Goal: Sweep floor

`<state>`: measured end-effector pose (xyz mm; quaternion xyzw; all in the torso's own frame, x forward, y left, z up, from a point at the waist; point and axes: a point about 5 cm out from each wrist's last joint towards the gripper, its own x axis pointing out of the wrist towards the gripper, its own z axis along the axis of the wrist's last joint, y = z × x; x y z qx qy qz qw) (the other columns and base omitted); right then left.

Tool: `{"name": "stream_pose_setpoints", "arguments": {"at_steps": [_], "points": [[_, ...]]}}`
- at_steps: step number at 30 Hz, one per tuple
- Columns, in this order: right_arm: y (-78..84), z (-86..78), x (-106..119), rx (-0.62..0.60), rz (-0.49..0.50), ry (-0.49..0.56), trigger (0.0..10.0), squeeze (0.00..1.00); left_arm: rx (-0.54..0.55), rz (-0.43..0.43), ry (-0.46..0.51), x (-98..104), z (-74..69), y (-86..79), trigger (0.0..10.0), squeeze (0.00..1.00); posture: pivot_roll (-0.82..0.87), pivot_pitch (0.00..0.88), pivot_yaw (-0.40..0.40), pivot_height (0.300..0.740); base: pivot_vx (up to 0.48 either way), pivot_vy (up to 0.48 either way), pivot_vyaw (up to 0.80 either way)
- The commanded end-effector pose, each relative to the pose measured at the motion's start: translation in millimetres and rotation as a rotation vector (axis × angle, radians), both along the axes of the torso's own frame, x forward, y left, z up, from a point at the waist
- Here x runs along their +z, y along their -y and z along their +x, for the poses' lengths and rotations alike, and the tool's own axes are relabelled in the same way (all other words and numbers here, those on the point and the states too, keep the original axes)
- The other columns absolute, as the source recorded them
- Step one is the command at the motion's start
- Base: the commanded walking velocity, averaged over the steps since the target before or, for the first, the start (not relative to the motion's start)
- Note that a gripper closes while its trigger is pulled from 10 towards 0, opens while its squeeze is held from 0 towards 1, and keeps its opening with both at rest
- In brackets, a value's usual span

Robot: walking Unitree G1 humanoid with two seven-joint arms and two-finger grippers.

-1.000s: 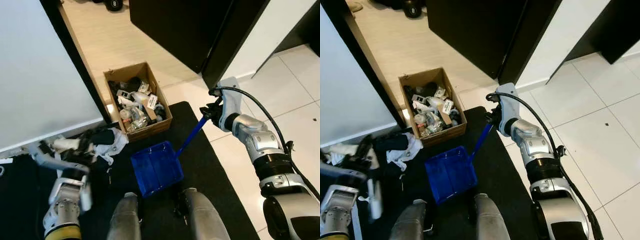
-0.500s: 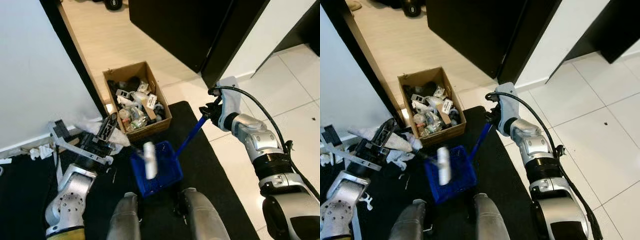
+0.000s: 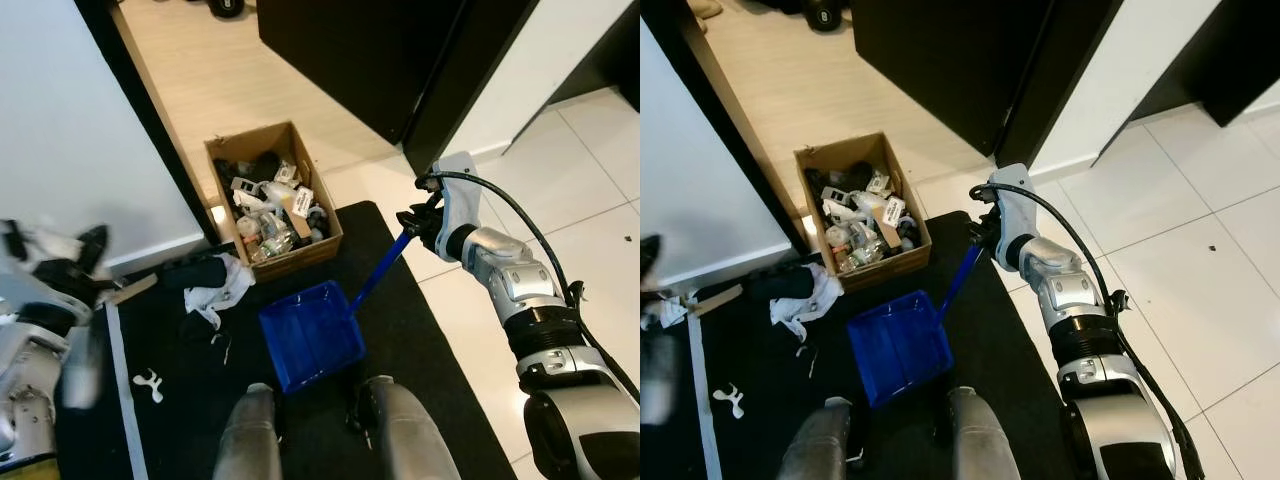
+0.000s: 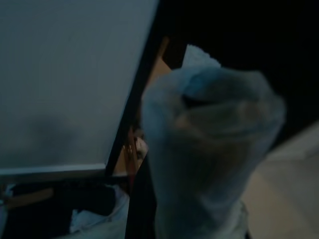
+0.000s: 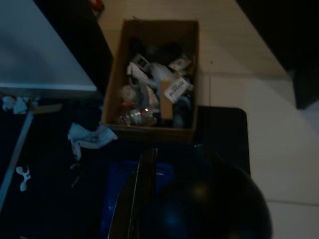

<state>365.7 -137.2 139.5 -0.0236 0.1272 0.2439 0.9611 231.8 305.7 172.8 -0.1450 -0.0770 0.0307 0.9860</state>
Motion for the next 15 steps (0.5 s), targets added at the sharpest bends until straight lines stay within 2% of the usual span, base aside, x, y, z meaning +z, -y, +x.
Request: {"name": "stream_pose_setpoints", "arguments": {"at_steps": [1,3,4,5,7,9,10,11,12,13,14,15], "points": [[-5.7,-2.7,5,0.020,0.114,0.016,10.0,0.00,0.027,-0.069,-0.066,-12,1.5,15.6,10.0,0.00,-0.01,0.265,-0.071,0.740,0.000,0.000,0.00],[-8.5,-2.3,11,0.005,0.169,0.044,10.0,0.00,0.093,-0.067,-0.126,-16,6.1,20.8,10.0,0.00,0.00,0.251,-0.073,0.740,0.000,0.000,0.00],[-8.5,-2.3,11,0.005,0.169,0.044,10.0,0.00,0.093,-0.067,-0.126,-16,6.1,20.8,10.0,0.00,0.00,0.251,-0.073,0.740,0.000,0.000,0.00],[-10.3,-1.7,19,-0.026,0.210,0.099,10.0,0.00,0.141,-0.064,-0.211,-18,12.7,26.0,10.0,0.00,0.01,0.248,-0.073,0.740,0.000,0.000,0.00],[-10.8,-1.2,25,-0.054,0.223,0.137,10.0,0.00,0.152,-0.049,-0.262,-19,16.3,28.7,10.0,0.00,0.01,0.248,-0.073,0.740,0.000,0.000,0.00],[-12.9,0.4,35,-0.105,0.259,0.143,10.0,0.00,0.215,-0.013,-0.328,-12,25.4,28.5,10.0,0.00,0.01,0.234,-0.072,0.740,0.000,0.000,0.00],[-14.5,0.4,41,-0.108,0.298,0.155,10.0,0.00,0.235,0.006,-0.281,-1,29.9,28.4,10.0,0.00,0.02,0.222,-0.062,0.740,0.000,0.000,0.00],[-14.5,0.4,41,-0.108,0.298,0.155,10.0,0.00,0.235,0.006,-0.281,-1,29.9,28.4,10.0,0.00,0.02,0.222,-0.062,0.740,0.000,0.000,0.00],[-16.1,-0.3,48,-0.102,0.340,0.171,10.0,0.00,0.251,0.020,-0.214,12,32.5,29.6,10.0,0.00,0.01,0.220,-0.061,0.740,0.000,0.000,0.00],[-16.1,-0.3,48,-0.102,0.340,0.171,10.0,0.00,0.251,0.020,-0.214,12,32.5,29.6,10.0,0.00,0.01,0.220,-0.061,0.740,0.000,0.000,0.00],[-15.2,0.0,53,-0.115,0.390,0.179,10.0,0.00,0.225,-0.092,-0.112,22,34.6,33.8,10.0,0.00,0.01,0.207,-0.056,0.740,0.000,0.000,0.00],[-13.5,-0.4,59,-0.132,0.457,0.188,10.0,0.00,0.154,-0.293,-0.013,30,37.1,46.5,10.0,0.00,0.01,0.202,-0.053,0.740,0.000,0.000,0.00]]}}
